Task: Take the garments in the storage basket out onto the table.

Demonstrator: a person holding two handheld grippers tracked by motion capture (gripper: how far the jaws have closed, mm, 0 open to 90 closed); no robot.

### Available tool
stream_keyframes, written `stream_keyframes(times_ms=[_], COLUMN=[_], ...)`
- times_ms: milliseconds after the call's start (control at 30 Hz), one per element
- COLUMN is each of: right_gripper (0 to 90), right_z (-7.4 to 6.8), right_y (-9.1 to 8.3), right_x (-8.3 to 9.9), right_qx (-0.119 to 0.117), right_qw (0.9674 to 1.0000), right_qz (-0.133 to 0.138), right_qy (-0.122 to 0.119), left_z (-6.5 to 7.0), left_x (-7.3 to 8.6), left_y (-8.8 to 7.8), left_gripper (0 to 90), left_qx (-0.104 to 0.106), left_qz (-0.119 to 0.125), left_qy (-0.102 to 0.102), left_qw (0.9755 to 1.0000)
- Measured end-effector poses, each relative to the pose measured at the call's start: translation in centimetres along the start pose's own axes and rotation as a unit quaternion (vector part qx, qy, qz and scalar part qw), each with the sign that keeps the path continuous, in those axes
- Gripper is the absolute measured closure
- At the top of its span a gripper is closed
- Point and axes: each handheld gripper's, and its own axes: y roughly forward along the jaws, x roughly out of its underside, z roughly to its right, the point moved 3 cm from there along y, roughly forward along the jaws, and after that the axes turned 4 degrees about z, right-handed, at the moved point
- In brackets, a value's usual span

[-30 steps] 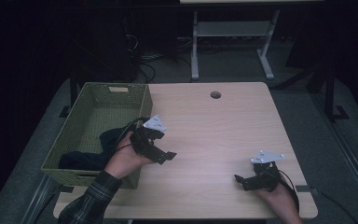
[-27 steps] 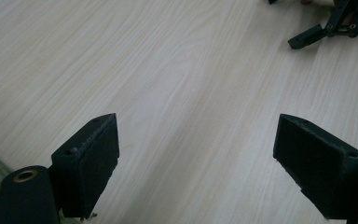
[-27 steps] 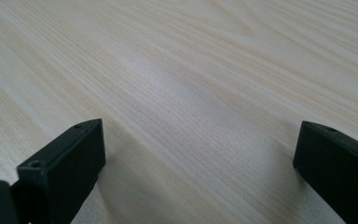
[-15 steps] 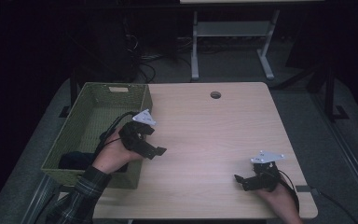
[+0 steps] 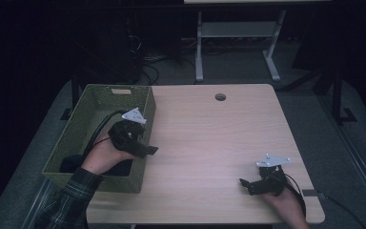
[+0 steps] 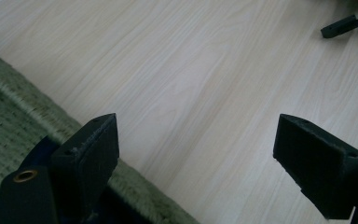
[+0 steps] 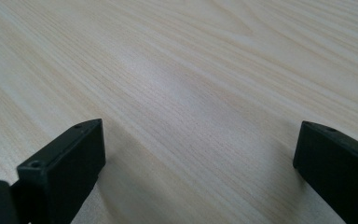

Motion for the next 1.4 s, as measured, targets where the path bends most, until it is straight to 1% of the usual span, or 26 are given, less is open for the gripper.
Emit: stream_keyframes(times_ms=[67, 100, 233, 333, 367, 433, 600, 733, 800, 867, 900, 933, 1033, 1100, 1133, 1300, 1367, 1400], right_gripper=[1.6, 1.6, 1.6, 1.7, 1.6, 1.6, 1.7, 1.7, 1.7, 1.7, 1.7, 1.7, 1.7, 1.6, 1.6, 1.7, 1.7, 1.6], right_z=[0.0, 0.0, 0.0, 0.0, 0.0, 0.0, 0.0, 0.0, 0.0, 0.0, 0.0, 0.0, 0.0, 0.0, 0.0, 0.0, 0.0, 0.0], right_y=[0.0, 0.0, 0.0, 0.0, 0.0, 0.0, 0.0, 0.0, 0.0, 0.0, 0.0, 0.0, 0.0, 0.0, 0.0, 0.0, 0.0, 0.0], right_x=[0.0, 0.0, 0.0, 0.0, 0.0, 0.0, 0.0, 0.0, 0.0, 0.0, 0.0, 0.0, 0.0, 0.0, 0.0, 0.0, 0.0, 0.0], right_qx=[0.0, 0.0, 0.0, 0.0, 0.0, 0.0, 0.0, 0.0, 0.0, 0.0, 0.0, 0.0, 0.0, 0.0, 0.0, 0.0, 0.0, 0.0], right_qw=[1.0, 1.0, 1.0, 1.0, 1.0, 1.0, 1.0, 1.0, 1.0, 1.0, 1.0, 1.0, 1.0, 1.0, 1.0, 1.0, 1.0, 1.0], right_qz=[0.0, 0.0, 0.0, 0.0, 0.0, 0.001, 0.0, 0.0, -0.001, -0.001, -0.001, -0.001, -0.001, 0.0, 0.0, -0.001, -0.001, -0.001], right_qy=[0.0, 0.0, 0.0, 0.0, 0.0, 0.0, 0.0, 0.0, 0.0, 0.0, 0.0, 0.0, 0.0, 0.0, 0.0, 0.0, 0.0, 0.0], left_z=[-0.2, -0.4, -0.9, -1.2, -1.5, -1.7, -2.5, -2.7, -3.0, -3.1, -3.2, -3.2, -3.5, -3.6, -3.6, -4.0, -4.1, -4.1], left_x=[0.1, 0.4, 0.9, 1.2, 1.6, 1.7, 2.6, 3.0, 3.4, 3.5, 3.8, 3.8, 4.4, 4.8, 4.8, 5.9, 6.1, 6.3], left_y=[-0.2, -0.5, -1.0, -1.3, -1.6, -1.7, -2.4, -2.7, -2.8, -2.8, -2.9, -2.9, -2.8, -2.7, -2.7, -2.2, -2.1, -1.9], left_gripper=[14.0, 14.0, 14.0, 14.0, 14.0, 14.0, 14.0, 14.0, 14.0, 14.0, 14.0, 14.0, 14.0, 14.0, 13.9, 13.9, 13.9, 13.9], left_qx=[-0.002, -0.006, -0.013, -0.017, -0.022, -0.024, -0.037, -0.044, -0.051, -0.053, -0.058, -0.058, -0.062, -0.063, -0.063, -0.062, -0.063, -0.063], left_qz=[-0.003, -0.002, -0.005, -0.008, -0.011, -0.012, -0.015, -0.02, -0.024, -0.026, -0.024, -0.024, -0.033, -0.036, -0.036, -0.051, -0.054, -0.056], left_qy=[-0.001, -0.005, -0.013, -0.016, -0.019, -0.022, -0.032, -0.033, -0.034, -0.034, -0.04, -0.04, -0.043, -0.047, -0.047, -0.052, -0.051, -0.054], left_qw=[1.0, 1.0, 0.9998, 0.9997, 0.9995, 0.9994, 0.9987, 0.9983, 0.9978, 0.9977, 0.9972, 0.9972, 0.9966, 0.9962, 0.9962, 0.9954, 0.9953, 0.995])
